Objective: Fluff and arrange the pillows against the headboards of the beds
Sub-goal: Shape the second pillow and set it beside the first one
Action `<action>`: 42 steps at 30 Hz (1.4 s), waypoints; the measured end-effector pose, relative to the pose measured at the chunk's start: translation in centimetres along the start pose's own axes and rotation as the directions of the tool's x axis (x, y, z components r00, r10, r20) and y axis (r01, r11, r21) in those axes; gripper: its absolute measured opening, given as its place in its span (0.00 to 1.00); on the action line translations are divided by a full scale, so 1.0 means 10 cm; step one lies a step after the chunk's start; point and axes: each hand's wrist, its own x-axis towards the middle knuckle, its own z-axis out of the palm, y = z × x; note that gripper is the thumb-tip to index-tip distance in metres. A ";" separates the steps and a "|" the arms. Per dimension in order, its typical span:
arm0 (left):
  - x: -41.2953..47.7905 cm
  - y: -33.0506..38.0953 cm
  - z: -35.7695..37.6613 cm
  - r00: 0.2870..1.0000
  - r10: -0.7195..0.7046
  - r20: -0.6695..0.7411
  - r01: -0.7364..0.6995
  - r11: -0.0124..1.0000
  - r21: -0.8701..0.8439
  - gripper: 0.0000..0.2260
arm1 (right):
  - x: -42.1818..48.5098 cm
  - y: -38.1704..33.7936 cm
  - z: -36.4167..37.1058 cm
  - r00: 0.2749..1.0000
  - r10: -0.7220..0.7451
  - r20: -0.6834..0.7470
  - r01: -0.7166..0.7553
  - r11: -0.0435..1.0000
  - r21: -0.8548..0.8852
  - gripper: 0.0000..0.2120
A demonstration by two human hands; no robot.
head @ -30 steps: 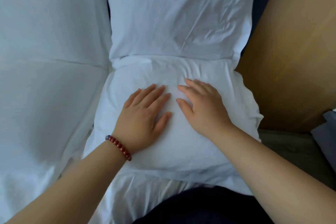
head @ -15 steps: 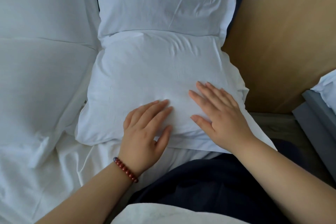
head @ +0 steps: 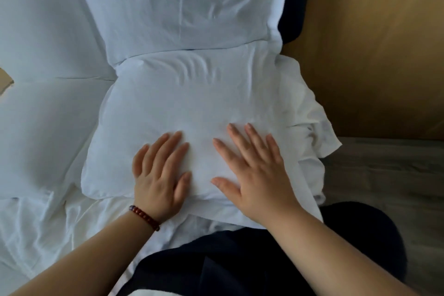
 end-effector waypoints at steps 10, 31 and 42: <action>0.20 0.57 -0.27 0.864 -0.253 0.436 0.180 0.963 0.201 0.38 | -0.39 0.45 -0.32 0.927 -0.060 0.371 -0.039 0.967 0.252 0.33; -0.34 1.16 -0.62 0.714 -0.402 0.574 0.665 0.646 -0.375 0.15 | -1.02 -0.32 -0.21 0.851 0.524 -0.028 -0.478 0.797 0.368 0.19; -0.26 0.76 -0.46 0.004 -0.350 0.937 0.550 -0.782 -0.295 0.09 | -0.78 -0.91 0.14 0.234 0.706 0.668 -0.248 -0.621 0.743 0.08</action>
